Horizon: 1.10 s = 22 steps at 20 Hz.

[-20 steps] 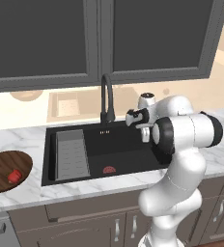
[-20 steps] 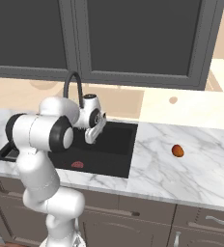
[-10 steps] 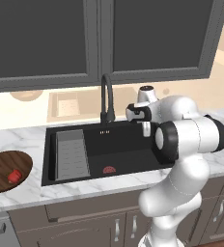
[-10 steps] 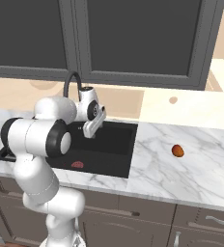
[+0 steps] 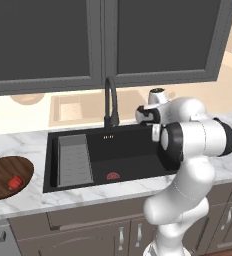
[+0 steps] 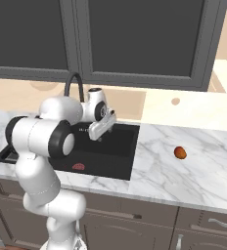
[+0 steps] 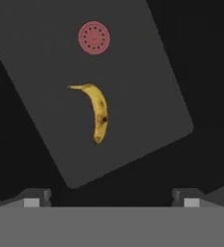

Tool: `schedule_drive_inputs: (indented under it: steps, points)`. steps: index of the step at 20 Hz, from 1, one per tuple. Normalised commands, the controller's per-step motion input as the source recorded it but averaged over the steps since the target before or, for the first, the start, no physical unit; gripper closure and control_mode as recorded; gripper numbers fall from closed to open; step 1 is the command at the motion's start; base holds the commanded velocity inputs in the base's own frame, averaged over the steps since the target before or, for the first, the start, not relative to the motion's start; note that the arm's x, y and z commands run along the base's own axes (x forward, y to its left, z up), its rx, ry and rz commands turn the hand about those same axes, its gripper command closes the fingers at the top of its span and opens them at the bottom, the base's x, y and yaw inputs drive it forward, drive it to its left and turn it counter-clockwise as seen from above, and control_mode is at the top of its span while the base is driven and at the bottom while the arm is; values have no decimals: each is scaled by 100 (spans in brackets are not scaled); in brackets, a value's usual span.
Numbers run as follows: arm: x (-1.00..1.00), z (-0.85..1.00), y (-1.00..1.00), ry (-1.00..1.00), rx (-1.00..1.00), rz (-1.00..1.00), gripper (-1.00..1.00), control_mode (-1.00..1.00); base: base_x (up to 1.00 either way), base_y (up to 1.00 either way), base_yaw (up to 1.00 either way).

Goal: There is a mixed pile of frozen fruits and vegetables on the counter. Locate all the frozen vegetables and place the items in a bowl on the counter. Take all the frozen fruits and defrost them in a running sink.

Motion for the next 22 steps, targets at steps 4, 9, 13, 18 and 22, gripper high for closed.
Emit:
schedule_drive_inputs:
  steps: [4, 9, 13, 18, 22]
  points:
    - [0, 15, -42, 1, 1, -34, -100, -100, 0, 0, 0]
    - [-11, 19, -44, -4, -1, -27, -100, -100, 0, 0, 0]
    - [-15, 5, -47, -7, -4, -25, -100, -100, 0, 0, 0]
    - [-16, 0, -49, -9, 0, -23, -100, -100, 0, 0, 0]
    - [-23, 0, -51, -5, 0, -22, -100, -100, 0, 0, 0]
